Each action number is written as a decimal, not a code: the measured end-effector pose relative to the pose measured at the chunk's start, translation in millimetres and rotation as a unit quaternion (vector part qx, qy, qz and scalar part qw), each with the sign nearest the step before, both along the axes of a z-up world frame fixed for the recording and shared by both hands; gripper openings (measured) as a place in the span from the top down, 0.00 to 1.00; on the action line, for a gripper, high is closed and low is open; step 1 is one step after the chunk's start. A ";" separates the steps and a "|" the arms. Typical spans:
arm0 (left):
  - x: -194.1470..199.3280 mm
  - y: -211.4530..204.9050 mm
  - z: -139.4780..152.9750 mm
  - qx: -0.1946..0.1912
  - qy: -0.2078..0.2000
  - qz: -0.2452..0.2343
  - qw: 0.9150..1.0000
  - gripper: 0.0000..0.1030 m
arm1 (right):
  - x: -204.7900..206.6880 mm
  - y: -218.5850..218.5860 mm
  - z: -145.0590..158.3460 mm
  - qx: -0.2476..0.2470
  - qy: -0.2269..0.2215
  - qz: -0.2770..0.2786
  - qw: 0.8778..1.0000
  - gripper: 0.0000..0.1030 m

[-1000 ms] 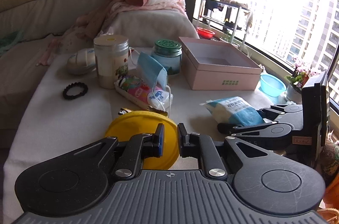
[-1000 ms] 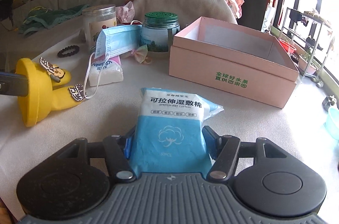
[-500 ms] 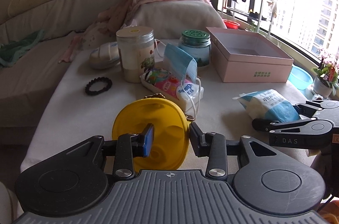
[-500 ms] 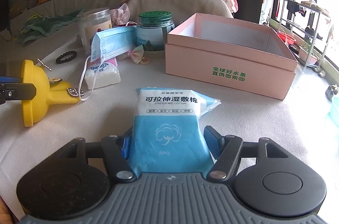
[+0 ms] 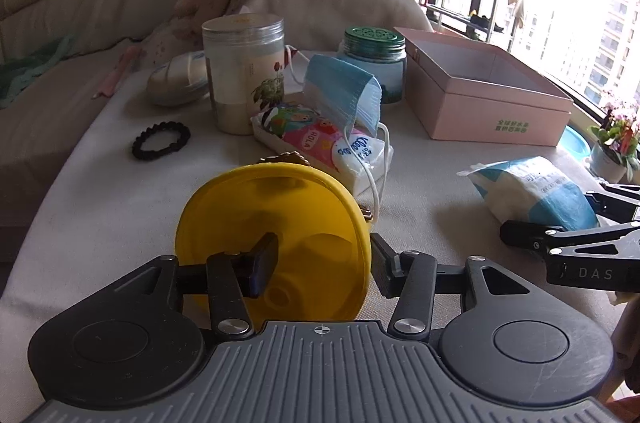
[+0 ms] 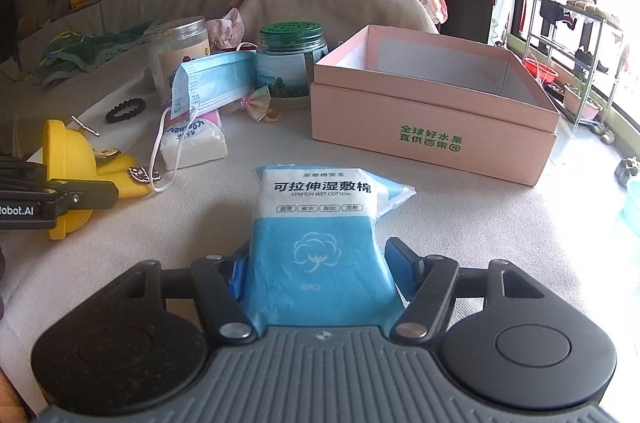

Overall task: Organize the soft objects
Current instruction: 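Carry the blue pack and yellow funnel with both grippers toward the pink box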

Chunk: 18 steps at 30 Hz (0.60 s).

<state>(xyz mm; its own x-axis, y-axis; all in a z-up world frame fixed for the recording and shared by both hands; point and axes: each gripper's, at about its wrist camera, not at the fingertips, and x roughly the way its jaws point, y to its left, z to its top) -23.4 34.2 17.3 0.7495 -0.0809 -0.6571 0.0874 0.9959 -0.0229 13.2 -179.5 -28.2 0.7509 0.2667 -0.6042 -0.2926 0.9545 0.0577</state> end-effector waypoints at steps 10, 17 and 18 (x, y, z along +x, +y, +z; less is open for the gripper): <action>-18.3 -12.8 -10.6 0.099 -0.062 -0.035 0.993 0.69 | -2.0 -0.6 -0.3 0.001 -0.005 -0.009 1.000 0.35; -20.3 -1.6 1.2 0.070 -0.092 -0.039 0.993 0.85 | -1.1 0.7 -0.6 -0.002 -0.004 -0.006 1.000 0.35; -21.3 -0.1 3.3 0.066 -0.091 -0.043 0.993 0.86 | -1.4 0.8 -0.3 -0.002 -0.006 -0.006 1.000 0.35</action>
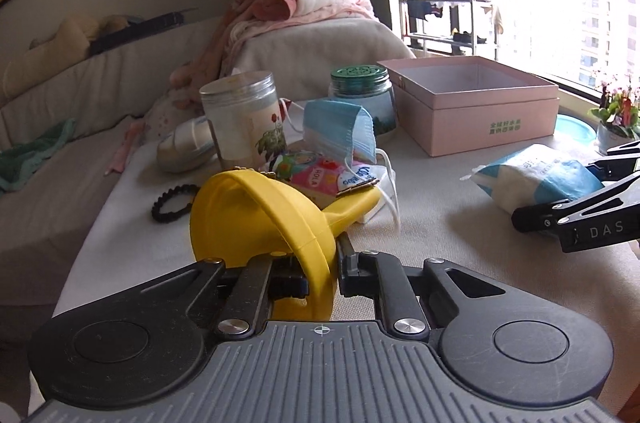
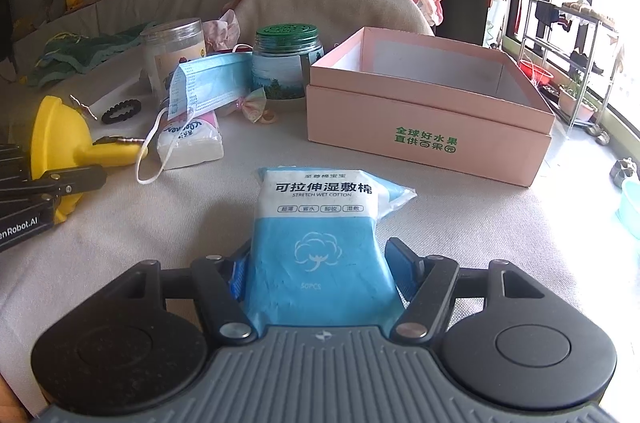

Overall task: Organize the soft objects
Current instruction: 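Carry the blue pack and yellow funnel with both grippers toward the pink box, then release the blue pack into the pink box with the right gripper while the left gripper drops the funnel in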

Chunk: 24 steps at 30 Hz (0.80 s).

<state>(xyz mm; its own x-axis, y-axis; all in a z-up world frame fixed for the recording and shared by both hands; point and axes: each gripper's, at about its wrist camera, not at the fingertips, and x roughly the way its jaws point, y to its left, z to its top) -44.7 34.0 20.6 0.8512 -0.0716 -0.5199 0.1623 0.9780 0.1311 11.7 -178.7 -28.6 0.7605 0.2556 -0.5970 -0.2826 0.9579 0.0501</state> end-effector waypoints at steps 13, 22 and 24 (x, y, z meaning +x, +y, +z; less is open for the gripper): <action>-77.1 6.4 49.6 -0.048 0.014 -0.136 0.989 0.87 | -59.1 -18.3 38.0 -0.032 -0.033 0.043 0.998 0.49; 22.3 -28.8 140.2 -0.182 -0.010 -0.249 0.951 0.87 | -48.4 -61.5 126.4 -0.005 -0.134 -0.008 0.991 0.49; 66.1 -37.9 155.9 -0.206 0.001 -0.242 0.948 0.87 | -28.2 -69.2 145.5 -0.013 -0.159 -0.020 0.987 0.49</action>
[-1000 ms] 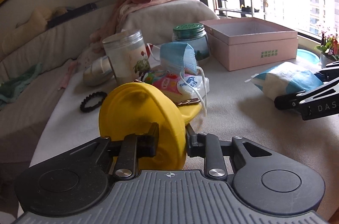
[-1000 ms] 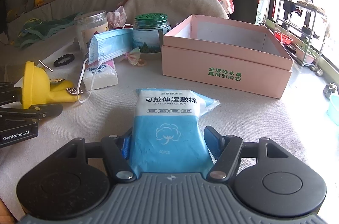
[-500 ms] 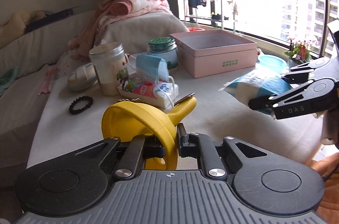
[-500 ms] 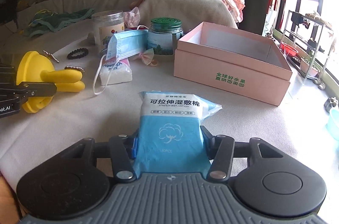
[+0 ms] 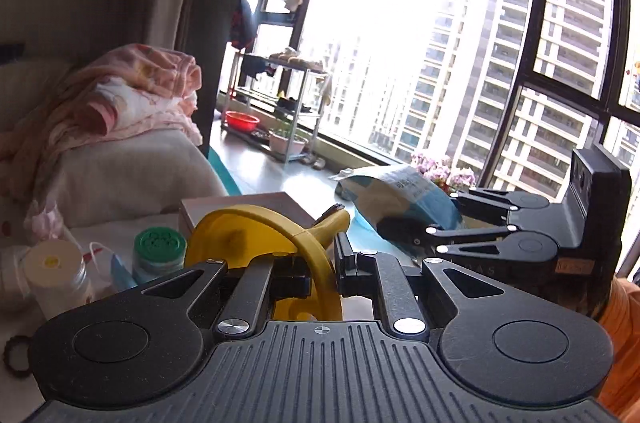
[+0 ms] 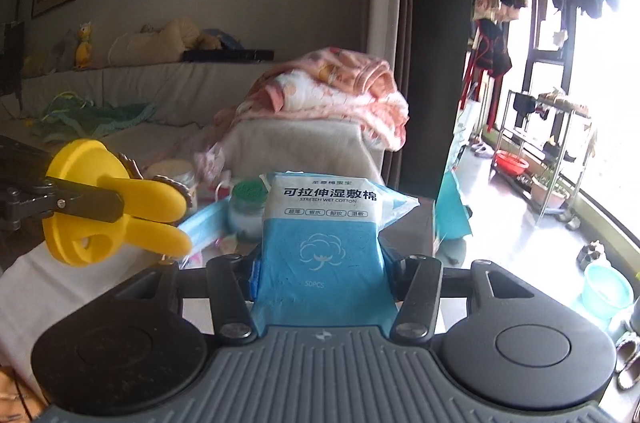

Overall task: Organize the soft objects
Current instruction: 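Release the blue pack into the pink box with the right gripper while the left gripper drops the funnel in, then grasp the black bead bracelet with the left gripper while the right gripper moves to the cream pouch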

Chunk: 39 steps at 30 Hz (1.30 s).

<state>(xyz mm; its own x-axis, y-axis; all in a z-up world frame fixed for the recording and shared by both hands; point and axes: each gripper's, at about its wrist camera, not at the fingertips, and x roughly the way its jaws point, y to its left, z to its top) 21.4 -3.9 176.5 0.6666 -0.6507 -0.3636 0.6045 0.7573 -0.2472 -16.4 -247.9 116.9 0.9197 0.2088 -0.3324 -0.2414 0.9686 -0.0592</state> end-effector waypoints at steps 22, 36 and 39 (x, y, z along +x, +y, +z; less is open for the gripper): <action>194.5 -37.0 -47.9 0.033 0.173 -0.057 0.983 0.75 | 136.5 -5.0 -66.0 -0.020 0.083 -0.035 0.996 0.42; 84.2 192.1 -38.7 0.076 0.069 0.178 0.979 0.75 | 122.2 99.0 5.4 0.024 0.036 0.057 0.997 0.38; 83.1 204.1 -75.3 0.121 0.099 0.188 0.970 0.75 | 117.9 128.1 11.0 0.009 0.039 0.088 0.995 0.38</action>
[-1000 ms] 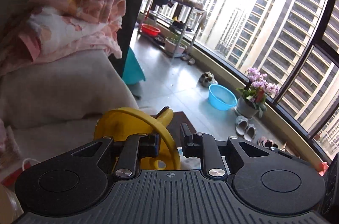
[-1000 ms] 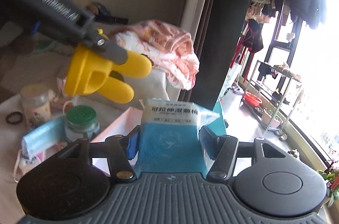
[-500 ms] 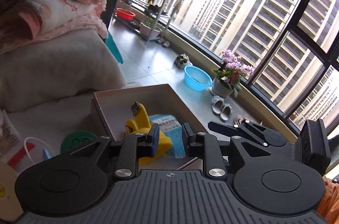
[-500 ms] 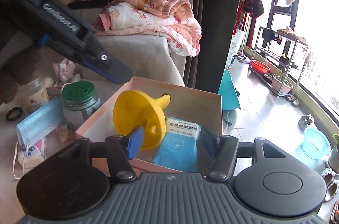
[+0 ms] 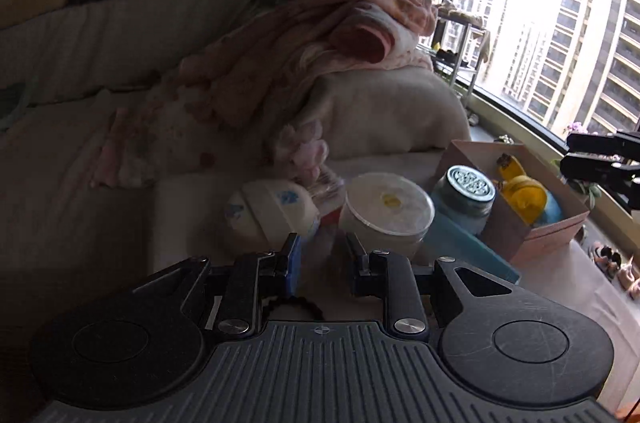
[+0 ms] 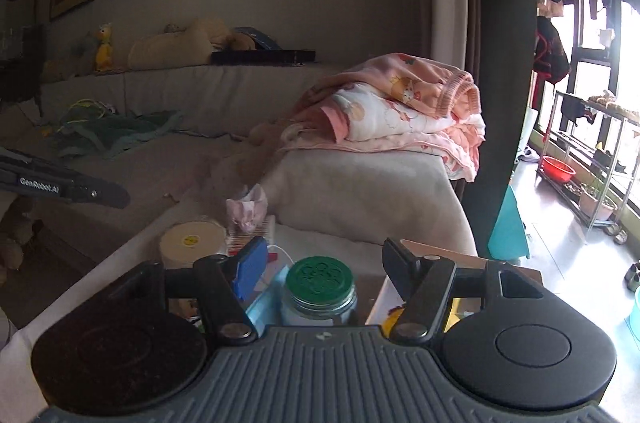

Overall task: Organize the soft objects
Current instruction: 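Grasp the black bead bracelet with the left gripper while the right gripper moves to the cream pouch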

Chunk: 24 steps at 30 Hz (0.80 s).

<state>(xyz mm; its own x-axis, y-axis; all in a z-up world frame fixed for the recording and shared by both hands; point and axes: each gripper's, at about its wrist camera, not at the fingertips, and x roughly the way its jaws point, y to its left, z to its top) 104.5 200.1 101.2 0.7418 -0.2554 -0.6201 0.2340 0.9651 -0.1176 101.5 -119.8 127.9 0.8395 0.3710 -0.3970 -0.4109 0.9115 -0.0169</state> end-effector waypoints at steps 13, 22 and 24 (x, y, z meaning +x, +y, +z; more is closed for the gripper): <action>21.6 -0.7 -88.3 0.071 0.038 -0.003 0.997 0.75 | 10.5 50.1 9.2 -0.040 0.069 0.057 0.995 0.38; 13.7 -7.8 -95.6 0.077 0.007 -0.018 0.997 0.89 | 163.7 122.5 22.8 0.032 0.320 0.093 0.942 0.32; 8.5 -13.2 -97.5 0.094 -0.010 -0.023 0.995 0.90 | 208.2 142.2 -2.2 0.059 0.404 0.076 0.909 0.32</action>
<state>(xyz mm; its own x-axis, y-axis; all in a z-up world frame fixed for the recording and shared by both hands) 113.0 186.9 3.7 0.7441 -0.1700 -0.6460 0.2792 0.9577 0.0696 309.7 22.4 125.8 0.2263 0.5388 -0.8115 -0.3659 0.8191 0.4418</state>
